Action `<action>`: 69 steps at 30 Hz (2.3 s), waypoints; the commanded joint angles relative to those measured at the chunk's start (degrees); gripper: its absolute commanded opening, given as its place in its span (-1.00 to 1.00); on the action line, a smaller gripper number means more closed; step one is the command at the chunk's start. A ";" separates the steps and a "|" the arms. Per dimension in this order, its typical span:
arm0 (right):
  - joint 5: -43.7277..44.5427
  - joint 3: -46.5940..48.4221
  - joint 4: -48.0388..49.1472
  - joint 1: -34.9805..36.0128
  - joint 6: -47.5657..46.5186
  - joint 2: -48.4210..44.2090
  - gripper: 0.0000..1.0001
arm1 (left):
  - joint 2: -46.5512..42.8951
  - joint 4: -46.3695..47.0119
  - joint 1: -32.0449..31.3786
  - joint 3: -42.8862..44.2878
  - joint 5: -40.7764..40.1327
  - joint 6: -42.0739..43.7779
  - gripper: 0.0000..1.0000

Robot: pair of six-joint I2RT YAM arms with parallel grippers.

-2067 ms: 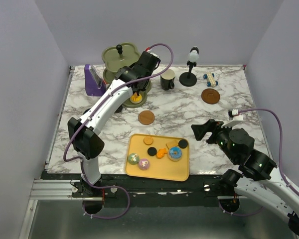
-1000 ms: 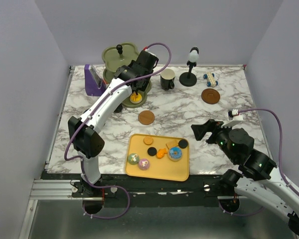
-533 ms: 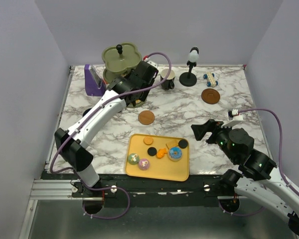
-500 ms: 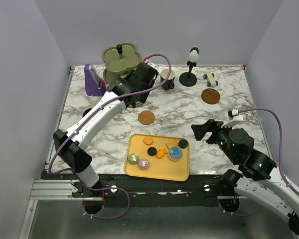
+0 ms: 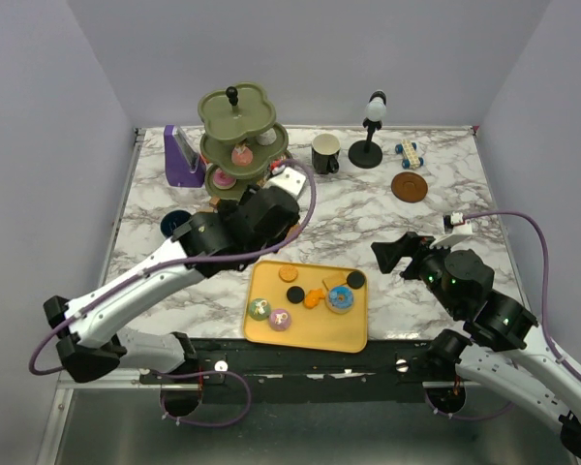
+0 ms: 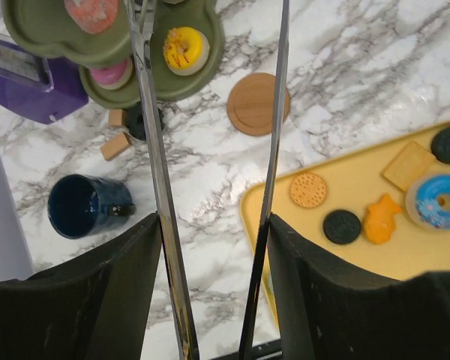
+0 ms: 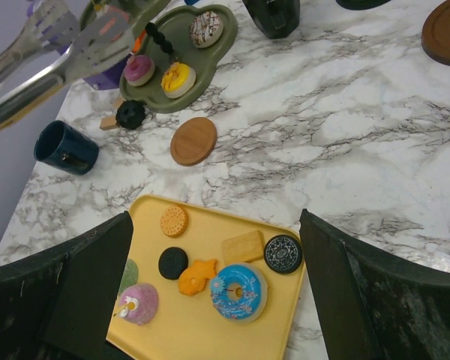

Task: Serve the afternoon tea
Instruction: Place the desert on the desert table, then pick up the desert from the tray.

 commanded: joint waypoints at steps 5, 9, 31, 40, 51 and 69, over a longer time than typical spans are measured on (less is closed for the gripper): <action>0.63 -0.69 0.38 0.24 -0.36 0.50 0.99 | -13.59 -11.36 -17.24 -12.61 1.61 -17.20 0.27; 0.96 -0.66 0.29 0.24 -0.36 0.72 1.00 | -13.90 -17.18 -24.72 -14.51 5.53 -23.62 0.26; 1.33 -0.39 -0.15 0.25 -0.23 2.16 1.00 | -12.34 -21.48 -30.57 -19.86 17.88 -31.02 0.26; 1.24 -0.35 -0.15 0.26 -0.24 1.72 0.99 | -12.83 -23.02 -30.74 -20.50 20.61 -30.81 0.25; 1.53 -0.45 -0.23 0.26 -0.19 1.19 0.99 | -13.17 -23.58 -30.70 -22.74 20.52 -31.16 0.25; 1.55 -0.66 -0.23 0.24 -0.06 1.19 0.99 | -10.75 -24.59 -30.69 -20.22 23.68 -26.83 0.12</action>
